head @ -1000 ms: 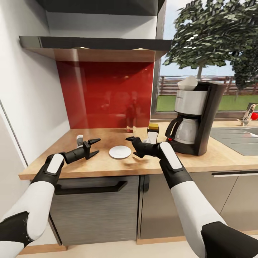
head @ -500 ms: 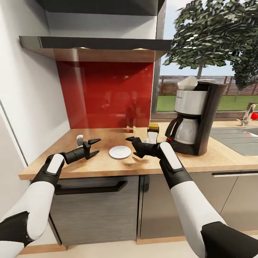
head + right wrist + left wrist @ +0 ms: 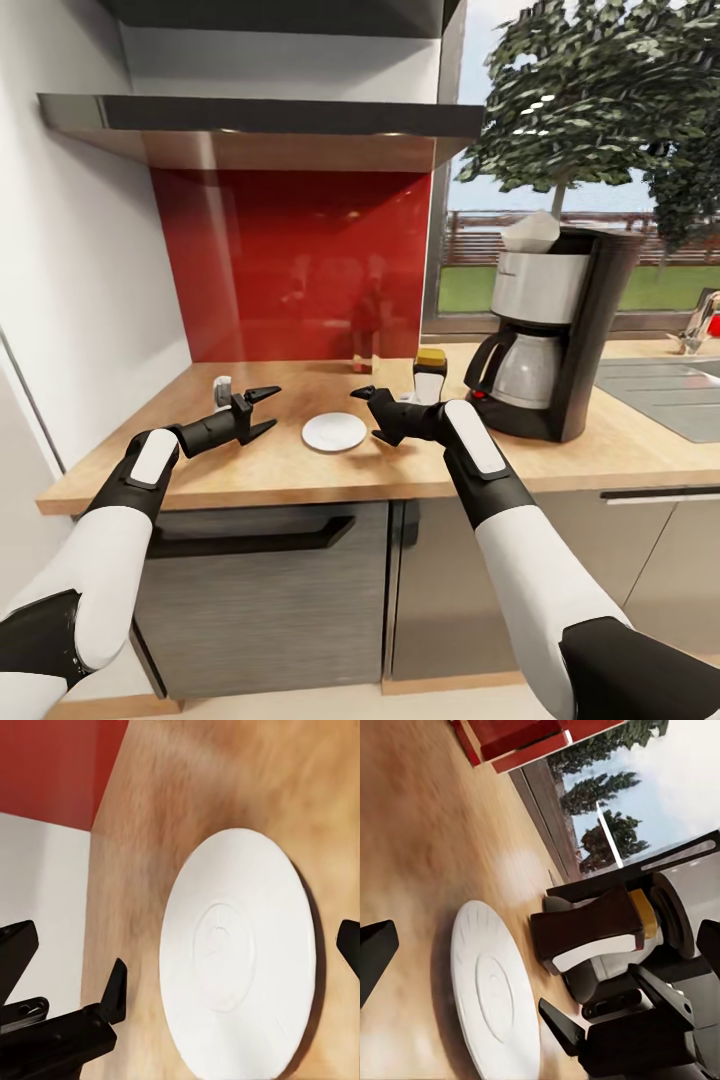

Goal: Set up a coffee station on the kitchen countertop: keep the coffee maker on the countertop, move the bottle of coffee from the kitchen shelf to the counter next to the coffee maker, place a paper coffee filter on top of the coffee maker, put the saucer next to the coffee maker with the coffee cup on the saucer, and place the electric kettle next to the coffee maker.

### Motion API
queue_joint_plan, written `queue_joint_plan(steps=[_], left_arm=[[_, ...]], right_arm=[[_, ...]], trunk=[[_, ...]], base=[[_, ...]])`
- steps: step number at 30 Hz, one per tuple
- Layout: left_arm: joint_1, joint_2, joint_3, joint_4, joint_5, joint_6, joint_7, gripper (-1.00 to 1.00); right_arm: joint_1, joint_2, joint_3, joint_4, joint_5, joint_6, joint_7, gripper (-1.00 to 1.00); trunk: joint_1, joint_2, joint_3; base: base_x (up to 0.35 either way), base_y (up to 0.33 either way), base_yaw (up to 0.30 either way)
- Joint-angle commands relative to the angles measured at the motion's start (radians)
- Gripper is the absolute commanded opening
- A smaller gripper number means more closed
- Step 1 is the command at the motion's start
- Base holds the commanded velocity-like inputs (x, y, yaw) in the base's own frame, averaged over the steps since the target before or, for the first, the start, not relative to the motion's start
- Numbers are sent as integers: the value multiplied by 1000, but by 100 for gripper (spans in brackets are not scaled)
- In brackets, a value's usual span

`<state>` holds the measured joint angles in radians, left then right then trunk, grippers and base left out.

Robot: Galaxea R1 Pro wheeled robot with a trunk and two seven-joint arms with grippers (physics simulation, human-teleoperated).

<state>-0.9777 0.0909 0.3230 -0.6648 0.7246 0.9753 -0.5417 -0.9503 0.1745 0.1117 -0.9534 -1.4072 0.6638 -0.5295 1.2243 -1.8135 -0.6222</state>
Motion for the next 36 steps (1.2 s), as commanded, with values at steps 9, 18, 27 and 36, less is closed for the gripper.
queue_joint_plan(steps=[9,18,27,36], left_arm=[[-1,-10,3,2,-5,5,-5,100],[-1,-38,0,3,-5,5,1,100],[-1,-40,-1,4,-5,5,2,100],[-1,-40,-1,4,-5,5,2,100]], right_arm=[[-1,0,0,-1,-10,-1,-10,100],[-1,0,0,0,-11,-1,-10,100],[-1,0,2,27,-13,-1,-5,100],[-2,0,2,52,-13,-4,-3,100]], trunk=[[0,-1,-1],[0,-1,-1],[0,-1,-1],[0,-1,-1]], base=[[24,0,0],[1,0,0],[0,0,0],[0,0,0]])
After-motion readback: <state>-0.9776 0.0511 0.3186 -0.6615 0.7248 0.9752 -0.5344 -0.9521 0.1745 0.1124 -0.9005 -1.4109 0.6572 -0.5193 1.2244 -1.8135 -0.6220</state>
